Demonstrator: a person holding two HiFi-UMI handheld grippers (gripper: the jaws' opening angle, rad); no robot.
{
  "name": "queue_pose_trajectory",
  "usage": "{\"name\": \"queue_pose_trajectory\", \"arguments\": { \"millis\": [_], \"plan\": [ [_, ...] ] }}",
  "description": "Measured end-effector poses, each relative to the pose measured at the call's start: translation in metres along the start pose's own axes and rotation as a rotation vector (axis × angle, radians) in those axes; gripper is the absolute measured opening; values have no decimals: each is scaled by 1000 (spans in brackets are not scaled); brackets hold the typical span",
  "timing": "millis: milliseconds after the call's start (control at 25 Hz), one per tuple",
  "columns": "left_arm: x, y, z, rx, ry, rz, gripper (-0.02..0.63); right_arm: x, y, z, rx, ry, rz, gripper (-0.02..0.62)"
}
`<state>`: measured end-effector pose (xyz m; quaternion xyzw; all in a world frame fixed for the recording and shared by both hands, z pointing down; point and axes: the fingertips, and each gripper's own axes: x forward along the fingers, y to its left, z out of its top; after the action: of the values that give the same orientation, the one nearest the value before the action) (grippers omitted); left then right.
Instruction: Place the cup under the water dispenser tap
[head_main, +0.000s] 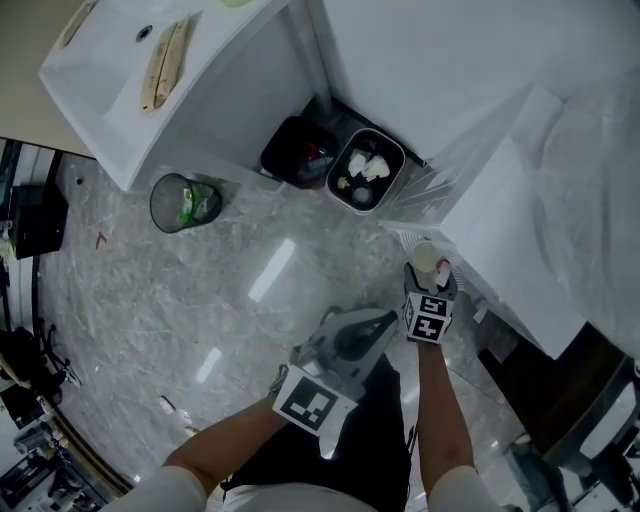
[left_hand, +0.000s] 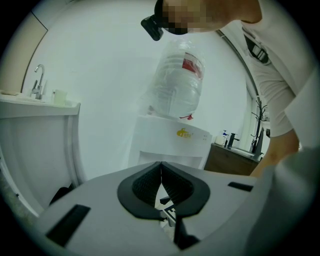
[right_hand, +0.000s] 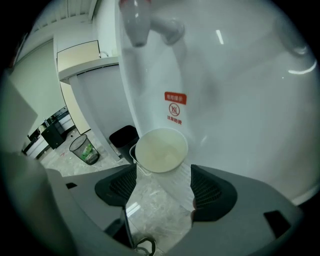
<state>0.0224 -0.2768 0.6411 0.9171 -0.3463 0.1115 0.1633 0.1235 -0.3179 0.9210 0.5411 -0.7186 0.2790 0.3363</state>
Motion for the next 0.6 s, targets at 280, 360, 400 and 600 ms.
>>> {"name": "queue_pose_trajectory", "arguments": {
  "millis": [280,360,400,600],
  "plan": [
    [-15,-18,37,-4,8,-2,6,-90,35,17,0,8,40,307],
    [-21,-22,53,-11,-1,-2,6,-119,51,38,1,-19,77,304],
    [-24,-24,61,-12,-5,-1,6,-135,56,51,4,-37,93,302],
    [-45,-44,98,-5,20,7,6,-230,77,118,33,-151,149,258]
  ]
}}
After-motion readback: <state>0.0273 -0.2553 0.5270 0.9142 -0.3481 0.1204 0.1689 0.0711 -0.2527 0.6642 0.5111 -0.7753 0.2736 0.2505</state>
